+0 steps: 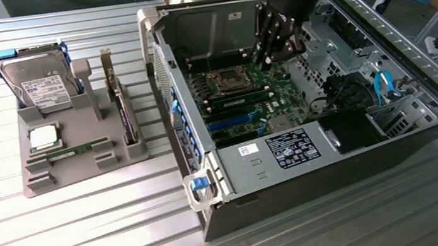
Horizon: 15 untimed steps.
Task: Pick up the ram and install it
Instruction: 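Insert the ram into the slot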
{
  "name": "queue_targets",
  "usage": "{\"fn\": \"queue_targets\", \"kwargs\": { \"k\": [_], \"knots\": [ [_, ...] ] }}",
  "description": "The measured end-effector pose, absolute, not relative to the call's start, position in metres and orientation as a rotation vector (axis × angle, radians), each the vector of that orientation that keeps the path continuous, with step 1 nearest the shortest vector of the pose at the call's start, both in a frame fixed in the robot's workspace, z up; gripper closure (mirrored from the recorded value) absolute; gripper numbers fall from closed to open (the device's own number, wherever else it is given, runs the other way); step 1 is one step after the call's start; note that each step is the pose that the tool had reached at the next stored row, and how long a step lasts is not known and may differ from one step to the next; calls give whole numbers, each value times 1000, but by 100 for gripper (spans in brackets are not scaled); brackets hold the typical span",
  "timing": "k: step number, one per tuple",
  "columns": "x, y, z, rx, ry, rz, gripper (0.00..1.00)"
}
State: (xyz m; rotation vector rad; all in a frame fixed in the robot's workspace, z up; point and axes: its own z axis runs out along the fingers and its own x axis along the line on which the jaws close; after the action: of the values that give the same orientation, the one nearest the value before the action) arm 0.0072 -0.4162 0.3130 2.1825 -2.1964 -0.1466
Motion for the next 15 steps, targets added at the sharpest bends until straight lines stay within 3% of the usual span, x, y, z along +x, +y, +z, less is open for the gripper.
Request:
{"fn": "queue_targets", "kwargs": {
  "k": [15],
  "knots": [
    [-2, -416, 313, 2225, -2217, -76, 75]
  ]
}}
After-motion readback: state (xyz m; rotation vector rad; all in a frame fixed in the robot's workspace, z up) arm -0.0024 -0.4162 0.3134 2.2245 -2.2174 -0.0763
